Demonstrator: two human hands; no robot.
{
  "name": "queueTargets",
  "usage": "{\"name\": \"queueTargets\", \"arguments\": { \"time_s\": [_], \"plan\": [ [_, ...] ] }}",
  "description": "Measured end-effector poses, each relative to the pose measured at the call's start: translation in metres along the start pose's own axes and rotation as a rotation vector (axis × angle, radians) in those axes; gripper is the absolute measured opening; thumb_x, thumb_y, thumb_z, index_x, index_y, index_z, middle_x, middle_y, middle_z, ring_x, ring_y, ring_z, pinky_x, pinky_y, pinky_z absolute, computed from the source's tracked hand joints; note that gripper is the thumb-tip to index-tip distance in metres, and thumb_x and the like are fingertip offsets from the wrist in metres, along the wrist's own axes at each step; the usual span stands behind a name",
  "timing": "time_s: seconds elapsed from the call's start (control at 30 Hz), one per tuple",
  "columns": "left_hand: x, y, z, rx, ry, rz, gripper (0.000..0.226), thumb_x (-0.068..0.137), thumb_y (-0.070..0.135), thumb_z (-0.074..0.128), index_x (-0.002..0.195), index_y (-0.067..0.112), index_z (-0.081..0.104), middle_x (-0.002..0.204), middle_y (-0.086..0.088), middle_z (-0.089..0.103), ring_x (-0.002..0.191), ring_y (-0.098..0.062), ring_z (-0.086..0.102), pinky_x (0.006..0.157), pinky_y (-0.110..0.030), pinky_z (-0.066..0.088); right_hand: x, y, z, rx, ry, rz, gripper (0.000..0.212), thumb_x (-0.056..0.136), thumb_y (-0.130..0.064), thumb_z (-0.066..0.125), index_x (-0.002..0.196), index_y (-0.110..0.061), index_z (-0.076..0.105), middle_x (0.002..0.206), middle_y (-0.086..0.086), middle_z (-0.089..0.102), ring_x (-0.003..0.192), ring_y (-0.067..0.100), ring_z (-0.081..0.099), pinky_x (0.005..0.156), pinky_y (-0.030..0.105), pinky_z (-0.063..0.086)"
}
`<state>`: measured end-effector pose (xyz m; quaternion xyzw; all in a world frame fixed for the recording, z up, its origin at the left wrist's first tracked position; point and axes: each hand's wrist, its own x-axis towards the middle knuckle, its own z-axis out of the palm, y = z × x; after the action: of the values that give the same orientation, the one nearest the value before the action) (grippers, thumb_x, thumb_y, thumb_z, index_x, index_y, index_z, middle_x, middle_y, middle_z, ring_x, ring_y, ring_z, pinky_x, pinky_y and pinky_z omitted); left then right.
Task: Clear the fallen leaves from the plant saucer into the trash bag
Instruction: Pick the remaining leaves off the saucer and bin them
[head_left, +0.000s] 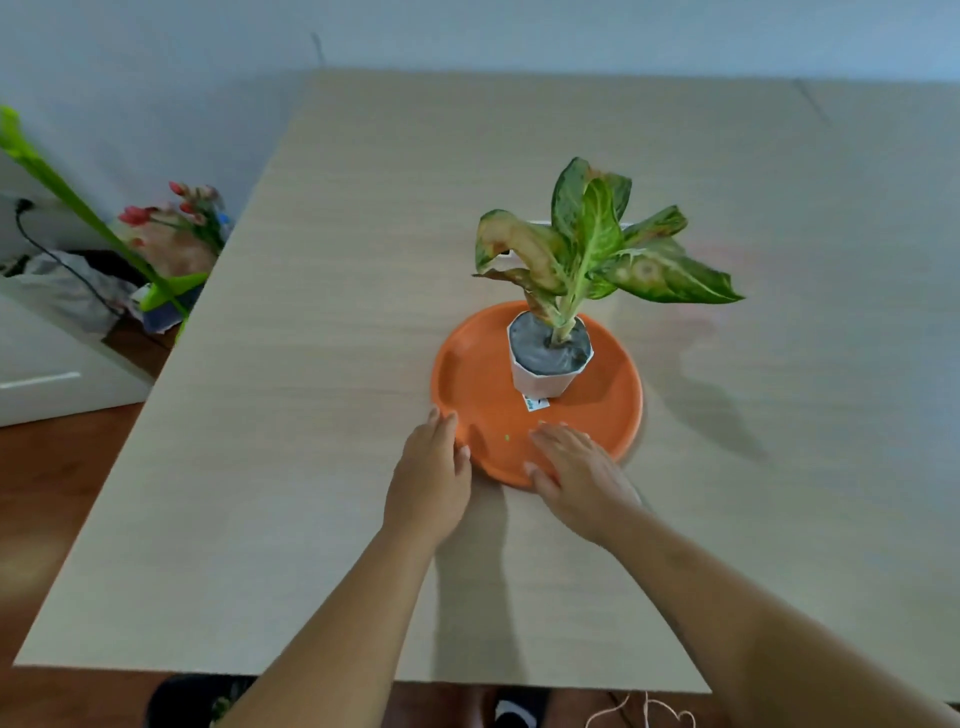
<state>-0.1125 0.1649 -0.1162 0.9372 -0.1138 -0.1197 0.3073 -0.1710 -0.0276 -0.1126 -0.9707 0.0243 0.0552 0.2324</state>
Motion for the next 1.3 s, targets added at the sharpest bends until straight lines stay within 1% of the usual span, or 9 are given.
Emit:
{"name": "queueTargets", "arguments": {
  "time_s": [0.13, 0.3, 0.43, 0.6, 0.73, 0.87, 1.07, 1.17, 1.3],
  "plan": [
    [0.015, -0.008, 0.003, 0.129, -0.047, 0.030, 0.050, 0.100, 0.025, 0.043, 0.148, 0.011, 0.036, 0.161, -0.007, 0.021, 0.145, -0.029, 0.027, 0.116, -0.040, 0.029, 0.025, -0.003, 0.006, -0.080, -0.227, -0.140, 0.061, 0.097, -0.049, 0.037, 0.150, -0.020, 0.026, 0.160, -0.004, 0.018, 0.148, 0.016, 0.009, 0.119, 0.040, 0.016],
    [0.021, -0.016, -0.001, 0.277, -0.063, 0.096, 0.054, 0.099, 0.035, 0.030, 0.147, 0.012, 0.038, 0.161, -0.005, 0.022, 0.141, -0.033, 0.034, 0.112, -0.045, 0.035, 0.025, 0.009, 0.007, -0.259, -0.348, -0.278, 0.073, 0.095, -0.061, 0.014, 0.152, -0.016, 0.017, 0.162, -0.002, 0.008, 0.149, 0.015, 0.004, 0.120, 0.035, 0.009],
    [0.020, -0.014, -0.002, 0.301, -0.054, 0.106, 0.062, 0.093, 0.040, 0.023, 0.142, 0.010, 0.046, 0.158, -0.009, 0.030, 0.137, -0.035, 0.040, 0.108, -0.047, 0.039, 0.005, 0.027, -0.002, -0.135, -0.355, -0.240, 0.078, 0.090, -0.066, 0.010, 0.148, -0.019, 0.031, 0.158, -0.002, 0.027, 0.145, 0.012, 0.023, 0.119, 0.030, 0.017],
    [0.029, 0.005, -0.002, 0.330, -0.040, 0.261, 0.053, 0.090, 0.041, 0.036, 0.130, 0.014, 0.060, 0.138, -0.005, 0.058, 0.136, -0.030, 0.043, 0.111, -0.047, 0.035, 0.013, 0.050, -0.013, 0.074, -0.044, -0.012, 0.059, 0.091, -0.060, 0.033, 0.132, -0.024, 0.054, 0.129, -0.004, 0.060, 0.120, 0.019, 0.054, 0.102, 0.039, 0.043],
    [0.032, 0.022, 0.007, 0.414, -0.335, 0.397, 0.070, 0.095, 0.060, 0.034, 0.152, 0.020, 0.029, 0.160, 0.005, 0.025, 0.149, -0.017, 0.015, 0.121, -0.045, 0.008, 0.014, 0.047, -0.018, -0.097, -0.179, -0.050, 0.073, 0.085, -0.072, 0.037, 0.143, -0.027, 0.042, 0.153, -0.010, 0.033, 0.140, 0.015, 0.030, 0.115, 0.037, 0.027],
    [0.029, 0.029, 0.023, 0.539, -0.469, 0.500, 0.077, 0.092, 0.067, 0.027, 0.154, 0.021, 0.020, 0.163, 0.006, 0.013, 0.151, -0.018, 0.005, 0.121, -0.048, 0.003, 0.011, 0.043, -0.015, -0.196, -0.254, -0.126, 0.080, 0.086, -0.069, 0.026, 0.150, -0.022, 0.028, 0.160, -0.006, 0.018, 0.147, 0.010, 0.009, 0.120, 0.033, 0.006],
    [0.024, 0.023, 0.024, 0.517, -0.427, 0.586, 0.050, 0.097, 0.042, 0.044, 0.142, 0.019, 0.045, 0.154, 0.005, 0.038, 0.144, -0.024, 0.031, 0.117, -0.046, 0.022, -0.003, 0.044, -0.021, -0.181, -0.198, -0.235, 0.048, 0.095, -0.046, 0.048, 0.134, -0.018, 0.054, 0.144, -0.001, 0.051, 0.136, 0.012, 0.041, 0.117, 0.030, 0.014],
    [0.023, 0.020, 0.025, 0.433, -0.347, 0.683, 0.032, 0.084, 0.024, 0.055, 0.108, 0.012, 0.072, 0.114, -0.003, 0.072, 0.109, -0.027, 0.066, 0.093, -0.039, 0.053, -0.003, 0.043, -0.020, -0.131, -0.165, -0.238, 0.038, 0.092, -0.034, 0.058, 0.125, -0.017, 0.062, 0.129, 0.000, 0.063, 0.120, 0.017, 0.058, 0.110, 0.029, 0.032],
    [0.025, 0.025, 0.024, 0.389, -0.403, 0.642, 0.040, 0.085, 0.029, 0.037, 0.098, 0.010, 0.070, 0.092, -0.004, 0.071, 0.087, -0.024, 0.063, 0.074, -0.037, 0.055, -0.004, 0.039, -0.016, -0.101, -0.160, -0.261, 0.039, 0.091, -0.029, 0.062, 0.126, -0.014, 0.062, 0.129, 0.002, 0.062, 0.119, 0.021, 0.058, 0.102, 0.032, 0.042]
  ]
}}
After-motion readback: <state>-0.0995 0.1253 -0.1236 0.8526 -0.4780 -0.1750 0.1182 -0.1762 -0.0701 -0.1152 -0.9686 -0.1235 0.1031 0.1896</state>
